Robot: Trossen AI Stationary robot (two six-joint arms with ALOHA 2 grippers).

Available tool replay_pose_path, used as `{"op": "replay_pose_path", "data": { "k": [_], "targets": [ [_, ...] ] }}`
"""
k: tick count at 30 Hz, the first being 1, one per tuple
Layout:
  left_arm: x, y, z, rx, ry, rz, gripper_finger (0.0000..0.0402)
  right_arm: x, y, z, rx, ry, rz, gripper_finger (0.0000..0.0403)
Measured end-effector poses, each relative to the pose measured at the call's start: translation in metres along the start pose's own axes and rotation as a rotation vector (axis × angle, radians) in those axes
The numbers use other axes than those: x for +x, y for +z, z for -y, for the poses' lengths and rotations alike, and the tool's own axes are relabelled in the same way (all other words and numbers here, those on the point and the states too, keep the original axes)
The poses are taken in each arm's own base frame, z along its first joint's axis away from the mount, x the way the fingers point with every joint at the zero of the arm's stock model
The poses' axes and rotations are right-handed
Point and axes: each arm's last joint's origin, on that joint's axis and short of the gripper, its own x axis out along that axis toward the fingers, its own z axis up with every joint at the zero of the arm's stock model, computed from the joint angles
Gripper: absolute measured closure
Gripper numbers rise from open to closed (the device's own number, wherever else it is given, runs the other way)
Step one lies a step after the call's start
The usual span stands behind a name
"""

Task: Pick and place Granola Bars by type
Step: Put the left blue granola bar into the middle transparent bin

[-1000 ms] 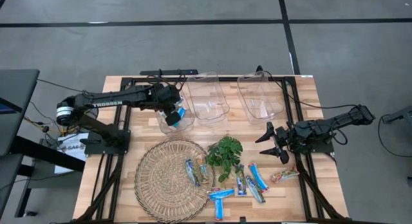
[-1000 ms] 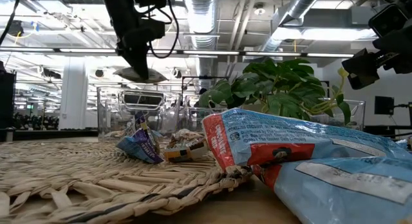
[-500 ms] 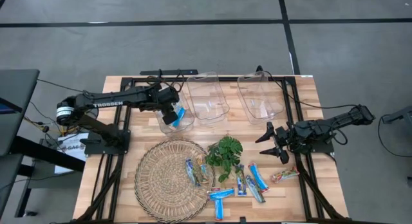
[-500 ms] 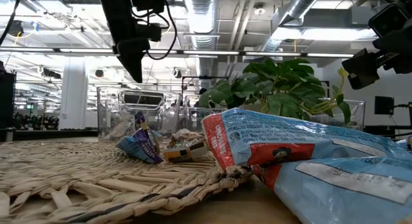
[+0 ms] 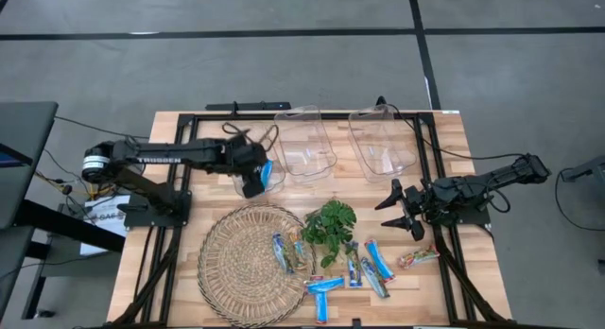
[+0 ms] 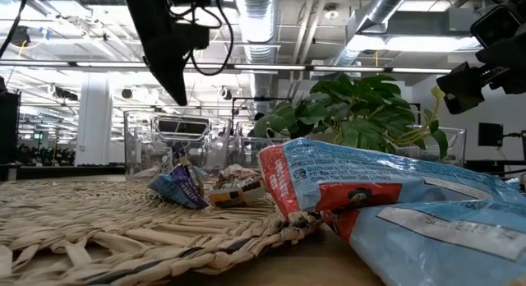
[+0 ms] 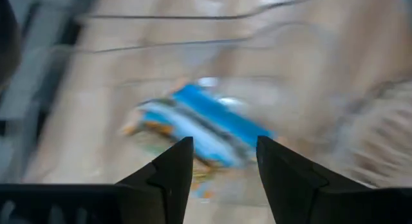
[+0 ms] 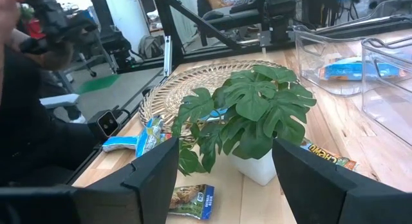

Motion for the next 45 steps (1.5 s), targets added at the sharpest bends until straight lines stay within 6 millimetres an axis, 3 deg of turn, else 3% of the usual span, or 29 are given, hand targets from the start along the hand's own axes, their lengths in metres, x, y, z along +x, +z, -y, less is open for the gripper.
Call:
{"op": "replay_pose_path", "data": {
  "k": [7, 13, 24, 38, 45],
  "targets": [
    [-0.013, -0.005, 0.044, 0.051, -0.244, 0.019, 0.0237, 0.000, 0.000, 0.000, 0.000, 0.000, 0.000, 0.0159],
    [-0.028, -0.017, 0.081, 0.129, -0.348, 0.037, 0.0237, 0.000, 0.000, 0.000, 0.000, 0.000, 0.000, 0.0159],
    [-0.039, -0.050, 0.144, 0.763, -0.349, 0.126, 0.0237, 0.000, 0.000, 0.000, 0.000, 0.001, 0.002, 0.0159],
    [0.008, -0.048, 0.189, 1.065, -0.319, 0.205, 0.0237, 0.000, 0.000, 0.000, 0.000, 0.000, 0.000, 0.0159],
    [0.026, -0.045, 0.197, 1.088, -0.302, 0.211, 0.0237, 0.000, 0.000, 0.000, 0.000, 0.000, 0.000, 0.0159]
  ]
}}
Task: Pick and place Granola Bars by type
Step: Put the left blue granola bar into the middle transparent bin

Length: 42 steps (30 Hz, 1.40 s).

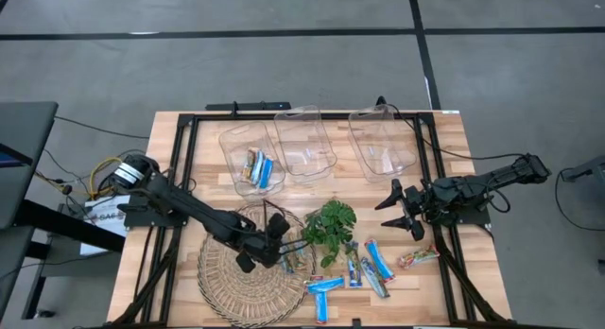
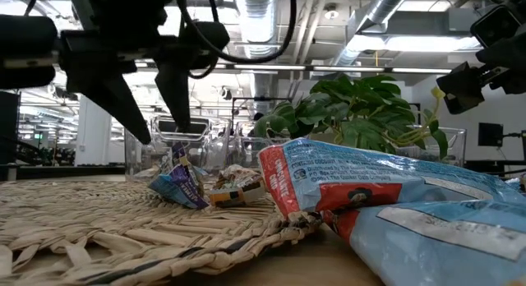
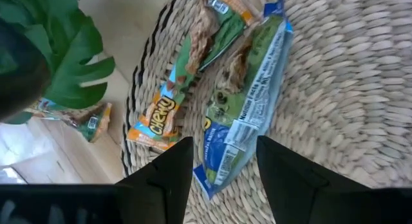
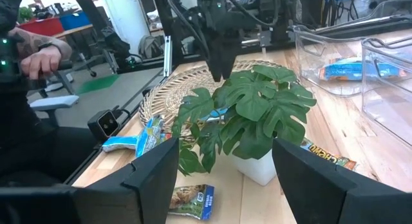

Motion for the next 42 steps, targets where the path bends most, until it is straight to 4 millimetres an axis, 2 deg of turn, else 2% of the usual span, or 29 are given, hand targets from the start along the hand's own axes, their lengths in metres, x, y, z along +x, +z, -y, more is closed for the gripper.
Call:
{"op": "replay_pose_path", "data": {
  "k": [8, 17, 24, 33, 42],
  "targets": [
    [0.018, -0.003, -0.002, -0.010, -0.007, -0.033, 0.0237, 0.000, 0.000, 0.000, 0.000, 0.000, 0.000, 0.0159],
    [0.020, -0.007, -0.007, -0.020, -0.032, -0.041, 0.0237, 0.000, 0.000, 0.000, 0.000, 0.000, 0.000, 0.0159],
    [0.040, -0.009, -0.003, -0.017, -0.064, -0.059, 0.0237, 0.000, 0.000, 0.000, 0.000, 0.000, 0.003, 0.0159],
    [0.044, -0.007, -0.005, -0.076, -0.047, -0.039, 0.0239, 0.000, 0.000, 0.000, 0.000, 0.000, 0.002, 0.0159],
    [0.044, -0.006, -0.004, -0.131, -0.061, -0.028, 0.0307, 0.000, 0.000, 0.000, 0.000, -0.001, 0.001, 0.0159]
  ]
}}
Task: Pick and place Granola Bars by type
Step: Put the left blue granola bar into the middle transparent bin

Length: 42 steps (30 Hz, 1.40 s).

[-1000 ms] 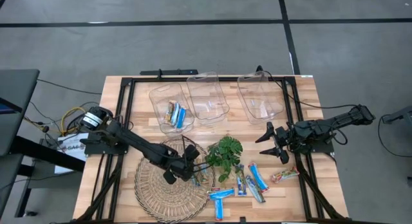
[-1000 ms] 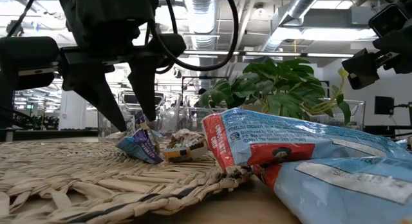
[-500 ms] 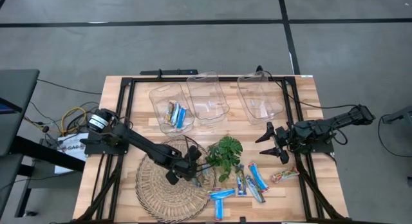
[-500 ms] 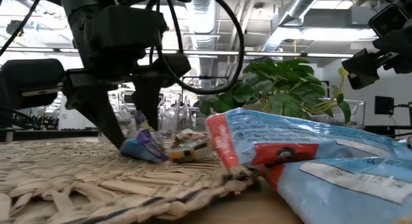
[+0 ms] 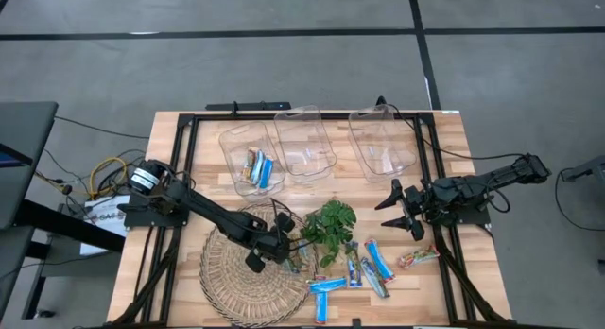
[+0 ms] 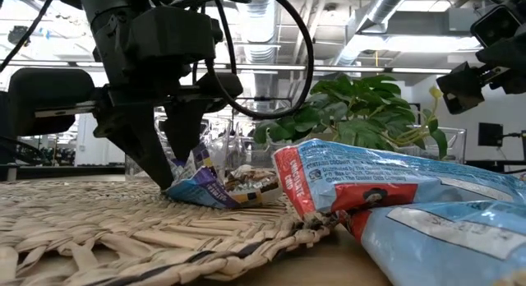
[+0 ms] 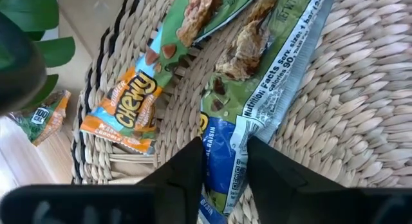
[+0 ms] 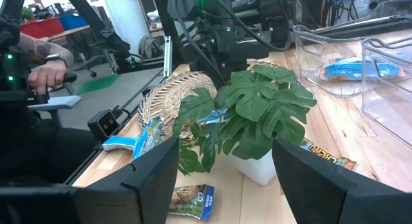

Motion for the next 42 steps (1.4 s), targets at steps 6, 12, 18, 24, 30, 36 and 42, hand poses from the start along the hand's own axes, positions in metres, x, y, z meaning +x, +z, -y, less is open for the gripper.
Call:
{"op": "replay_pose_path", "data": {
  "k": [6, 12, 18, 24, 30, 36, 42],
  "targets": [
    [-0.009, 0.004, -0.001, -0.004, 0.004, 0.048, 0.0329, 0.000, 0.000, 0.000, 0.000, 0.000, 0.000, 0.0159],
    [-0.036, 0.009, -0.006, -0.013, 0.050, 0.113, 0.0329, 0.000, 0.000, 0.000, 0.000, 0.000, 0.000, 0.0159],
    [-0.075, 0.012, -0.017, -0.088, 0.089, 0.239, 0.0330, 0.000, 0.000, 0.000, 0.000, 0.000, 0.000, 0.0159],
    [-0.112, 0.005, -0.045, -0.195, 0.175, 0.361, 0.0330, 0.000, 0.000, 0.000, 0.000, 0.001, 0.000, 0.0159],
    [-0.139, -0.017, -0.087, -0.280, 0.309, 0.422, 0.0331, 0.000, 0.000, 0.000, 0.000, 0.001, -0.001, 0.0159],
    [-0.147, -0.050, -0.136, -0.345, 0.471, 0.386, 0.0331, 0.000, 0.000, 0.000, 0.000, 0.000, 0.000, 0.0159],
    [-0.137, -0.083, -0.181, -0.388, 0.585, 0.337, 0.0331, 0.000, 0.000, 0.000, 0.000, 0.001, 0.000, 0.0159]
  ]
}}
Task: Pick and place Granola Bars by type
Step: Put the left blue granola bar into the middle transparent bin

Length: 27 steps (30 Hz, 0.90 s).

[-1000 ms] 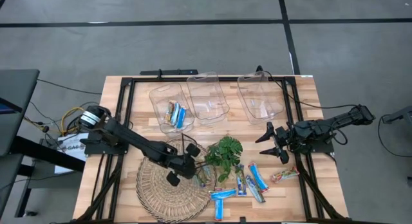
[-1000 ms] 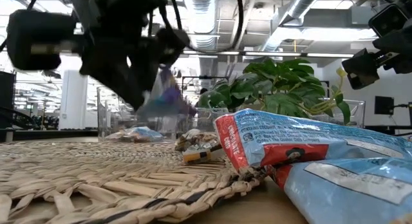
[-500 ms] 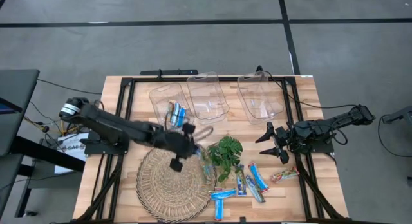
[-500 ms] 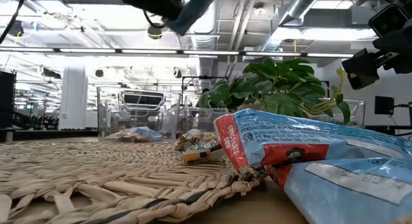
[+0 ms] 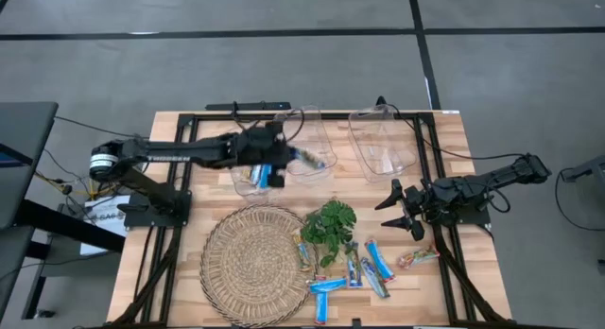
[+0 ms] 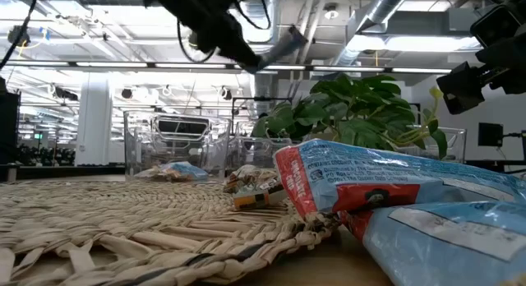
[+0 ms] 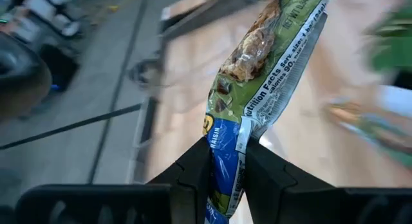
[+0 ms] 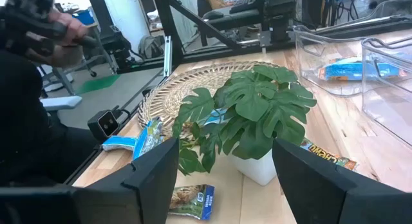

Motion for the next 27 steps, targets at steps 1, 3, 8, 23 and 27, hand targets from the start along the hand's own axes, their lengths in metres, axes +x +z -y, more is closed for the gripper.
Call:
{"op": "replay_pose_path", "data": {
  "k": [1, 3, 8, 23, 27],
  "targets": [
    [0.005, -0.004, -0.006, -0.001, 0.022, -0.005, 0.0331, 0.000, 0.000, 0.000, 0.000, 0.000, 0.000, 0.0159],
    [0.014, -0.014, -0.017, 0.011, 0.052, -0.036, 0.0331, 0.000, 0.000, 0.000, 0.000, 0.000, 0.000, 0.0159],
    [0.037, -0.036, -0.035, 0.035, 0.142, -0.124, 0.0331, 0.000, 0.000, 0.000, 0.000, 0.000, 0.000, 0.0159],
    [0.050, -0.049, -0.044, 0.085, 0.172, -0.162, 0.0331, 0.000, 0.000, 0.000, 0.000, 0.000, -0.001, 0.0159],
    [0.050, -0.048, -0.044, 0.084, 0.173, -0.160, 0.0330, 0.000, 0.000, 0.000, 0.000, 0.000, -0.001, 0.0159]
  ]
}}
